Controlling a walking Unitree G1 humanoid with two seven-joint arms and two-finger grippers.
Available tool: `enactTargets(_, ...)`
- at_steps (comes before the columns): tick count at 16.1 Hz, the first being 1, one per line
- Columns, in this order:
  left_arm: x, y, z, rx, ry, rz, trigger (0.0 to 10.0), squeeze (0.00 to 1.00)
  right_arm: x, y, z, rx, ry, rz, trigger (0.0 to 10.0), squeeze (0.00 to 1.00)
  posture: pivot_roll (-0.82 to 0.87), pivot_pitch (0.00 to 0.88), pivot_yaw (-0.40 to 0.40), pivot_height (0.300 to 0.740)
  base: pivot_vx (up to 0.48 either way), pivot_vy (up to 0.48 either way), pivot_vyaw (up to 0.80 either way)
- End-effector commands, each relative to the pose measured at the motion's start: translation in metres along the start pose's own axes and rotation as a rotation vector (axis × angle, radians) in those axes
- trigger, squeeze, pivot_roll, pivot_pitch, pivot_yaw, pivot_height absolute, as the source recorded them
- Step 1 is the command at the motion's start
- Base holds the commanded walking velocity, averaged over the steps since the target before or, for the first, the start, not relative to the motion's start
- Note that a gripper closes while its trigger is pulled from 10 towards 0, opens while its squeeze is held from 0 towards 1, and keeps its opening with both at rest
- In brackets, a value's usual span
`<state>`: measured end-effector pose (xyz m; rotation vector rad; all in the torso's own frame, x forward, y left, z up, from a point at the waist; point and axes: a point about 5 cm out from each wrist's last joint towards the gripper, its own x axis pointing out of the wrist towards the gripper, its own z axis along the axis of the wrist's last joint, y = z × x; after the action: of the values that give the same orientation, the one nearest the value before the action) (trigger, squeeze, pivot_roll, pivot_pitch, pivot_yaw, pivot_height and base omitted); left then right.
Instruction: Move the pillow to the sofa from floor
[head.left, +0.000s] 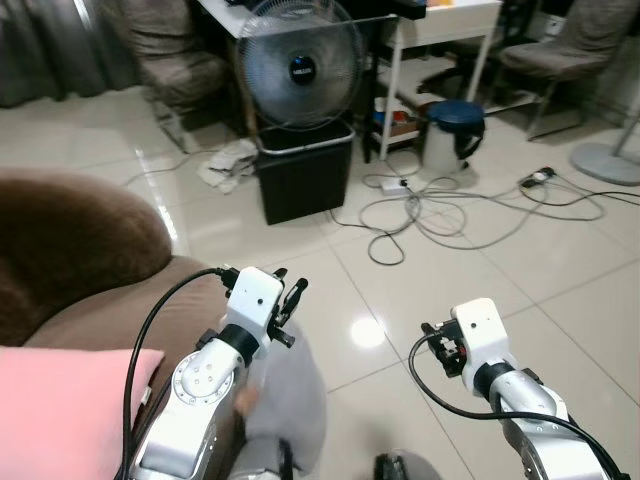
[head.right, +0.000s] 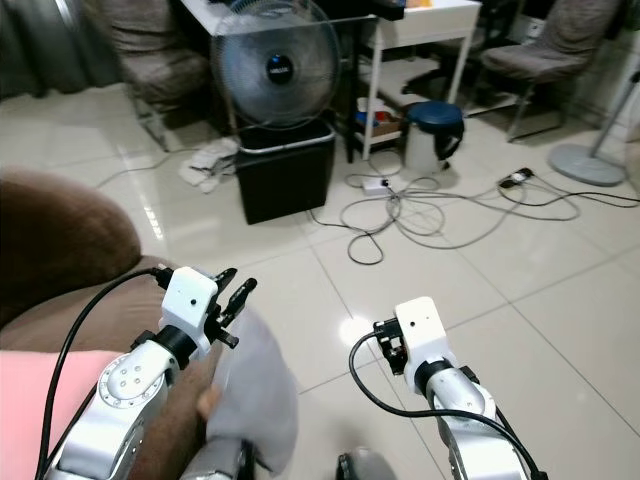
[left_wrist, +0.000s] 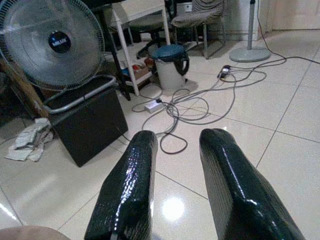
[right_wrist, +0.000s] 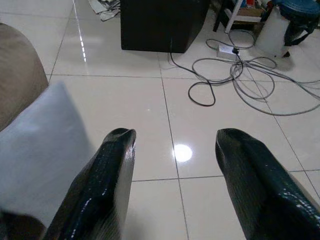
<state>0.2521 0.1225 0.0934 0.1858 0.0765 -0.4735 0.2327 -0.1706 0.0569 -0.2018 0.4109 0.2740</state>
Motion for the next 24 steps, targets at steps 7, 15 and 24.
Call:
enactTargets(7,-0.002,0.004,-0.007,0.022,0.039,0.019,10.0,0.00,0.001,0.007,0.006,-0.023,-0.006,0.059,10.0,0.00,0.00,0.000,0.025,0.657,0.000,0.000,0.00)
enactTargets(15,0.000,0.000,-0.015,0.070,0.085,-0.046,10.0,0.00,0.001,0.006,0.005,-0.018,0.007,0.060,10.0,0.00,0.00,0.000,0.021,0.622,0.000,0.000,0.00)
enactTargets(24,0.010,-0.011,-0.015,0.064,0.076,-0.119,10.0,0.00,-0.004,0.003,0.004,-0.025,0.019,0.056,10.0,0.00,-0.02,0.000,0.019,0.582,0.000,0.000,0.00)
